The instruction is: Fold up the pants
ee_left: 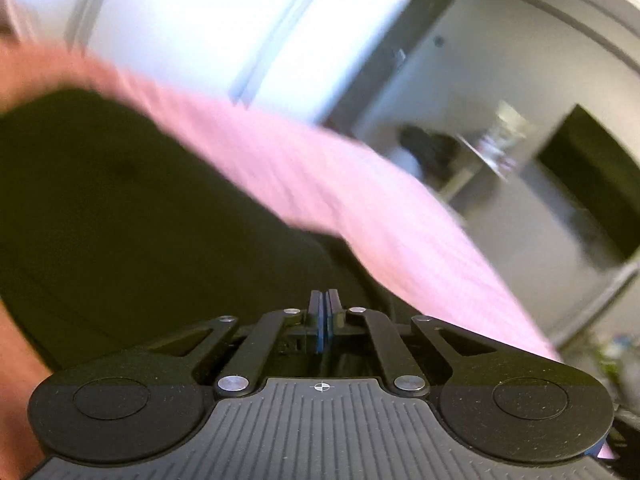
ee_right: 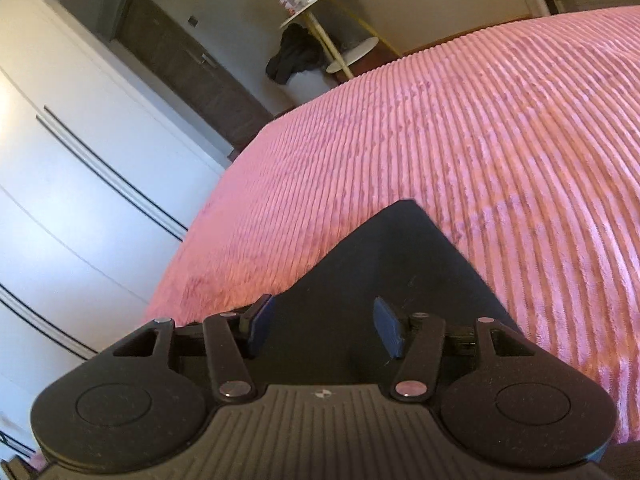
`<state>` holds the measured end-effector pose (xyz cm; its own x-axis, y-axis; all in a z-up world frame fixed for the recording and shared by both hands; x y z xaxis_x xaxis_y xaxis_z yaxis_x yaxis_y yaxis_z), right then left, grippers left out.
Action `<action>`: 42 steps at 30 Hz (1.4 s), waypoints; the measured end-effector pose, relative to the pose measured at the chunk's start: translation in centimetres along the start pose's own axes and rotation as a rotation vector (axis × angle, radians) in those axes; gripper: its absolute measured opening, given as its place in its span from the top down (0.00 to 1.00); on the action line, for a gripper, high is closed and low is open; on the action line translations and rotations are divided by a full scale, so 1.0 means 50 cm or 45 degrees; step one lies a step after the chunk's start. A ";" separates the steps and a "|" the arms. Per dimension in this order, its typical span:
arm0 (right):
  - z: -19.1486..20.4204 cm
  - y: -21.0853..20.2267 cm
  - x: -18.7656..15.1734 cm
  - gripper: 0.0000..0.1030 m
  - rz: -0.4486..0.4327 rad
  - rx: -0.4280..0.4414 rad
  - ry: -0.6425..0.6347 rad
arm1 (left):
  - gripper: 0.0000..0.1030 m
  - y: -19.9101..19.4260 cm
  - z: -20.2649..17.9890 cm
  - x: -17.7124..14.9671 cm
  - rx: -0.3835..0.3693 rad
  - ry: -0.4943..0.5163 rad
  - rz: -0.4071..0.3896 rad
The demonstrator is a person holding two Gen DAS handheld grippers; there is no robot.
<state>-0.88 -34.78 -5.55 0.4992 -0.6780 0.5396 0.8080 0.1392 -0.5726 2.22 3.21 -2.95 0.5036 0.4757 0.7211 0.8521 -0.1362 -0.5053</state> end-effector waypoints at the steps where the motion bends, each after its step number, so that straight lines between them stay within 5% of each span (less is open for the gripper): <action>1: 0.003 0.008 -0.004 0.47 0.023 -0.020 -0.024 | 0.92 -0.005 0.005 0.005 0.022 0.005 -0.013; 2: 0.005 0.018 -0.008 0.47 0.049 -0.056 -0.052 | 0.89 -0.008 0.006 0.005 0.002 -0.006 -0.005; 4: 0.007 0.040 -0.017 0.48 0.102 -0.114 -0.109 | 0.61 -0.003 0.000 -0.006 -0.077 -0.051 0.061; 6: 0.014 0.067 -0.030 0.56 0.173 -0.141 -0.165 | 0.46 0.007 -0.017 -0.026 -0.116 -0.047 0.129; 10: 0.034 0.097 -0.054 0.67 0.245 -0.144 -0.280 | 0.37 0.042 -0.036 -0.070 -0.117 -0.032 0.284; 17: 0.052 0.117 -0.073 0.67 0.284 -0.128 -0.370 | 0.42 0.096 -0.026 -0.100 -0.117 -0.136 0.425; 20: 0.059 0.116 -0.080 0.66 0.278 -0.084 -0.363 | 0.61 0.108 -0.022 -0.100 -0.096 -0.124 0.423; 22: 0.069 0.110 -0.082 0.66 0.262 -0.032 -0.370 | 0.89 0.109 -0.020 -0.105 -0.074 -0.079 0.421; 31: 0.117 0.099 -0.115 0.65 0.271 0.016 -0.547 | 0.90 0.071 -0.059 -0.072 -0.070 0.090 0.192; 34: 0.117 0.119 -0.130 0.54 0.347 -0.059 -0.597 | 0.77 0.100 -0.037 -0.095 0.135 0.132 0.296; 35: 0.117 0.127 -0.136 0.53 0.373 -0.079 -0.615 | 0.73 0.097 -0.032 -0.091 0.114 0.082 0.293; 37: 0.124 0.128 -0.142 0.48 0.375 -0.082 -0.654 | 0.31 0.074 -0.015 -0.068 0.046 -0.078 0.242; 42: 0.121 0.126 -0.137 0.44 0.384 -0.051 -0.621 | 0.12 -0.041 0.083 0.026 -0.027 -0.394 -0.024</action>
<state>2.68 -24.88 -9.13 0.8002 -0.1994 0.5657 0.5996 0.2409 -0.7632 0.57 7.72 -2.93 0.4229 0.7202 0.5500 0.8656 -0.1413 -0.4804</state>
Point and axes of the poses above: each gripper's, at about its wrist camera, not at the fingertips, and y roughly the way its jaws point, z to its left, x to its top, the point moved 6 cm from there along y, roughly the way its jaws point, and after that the axes turned 1 degree about y, right-handed, at the moved point
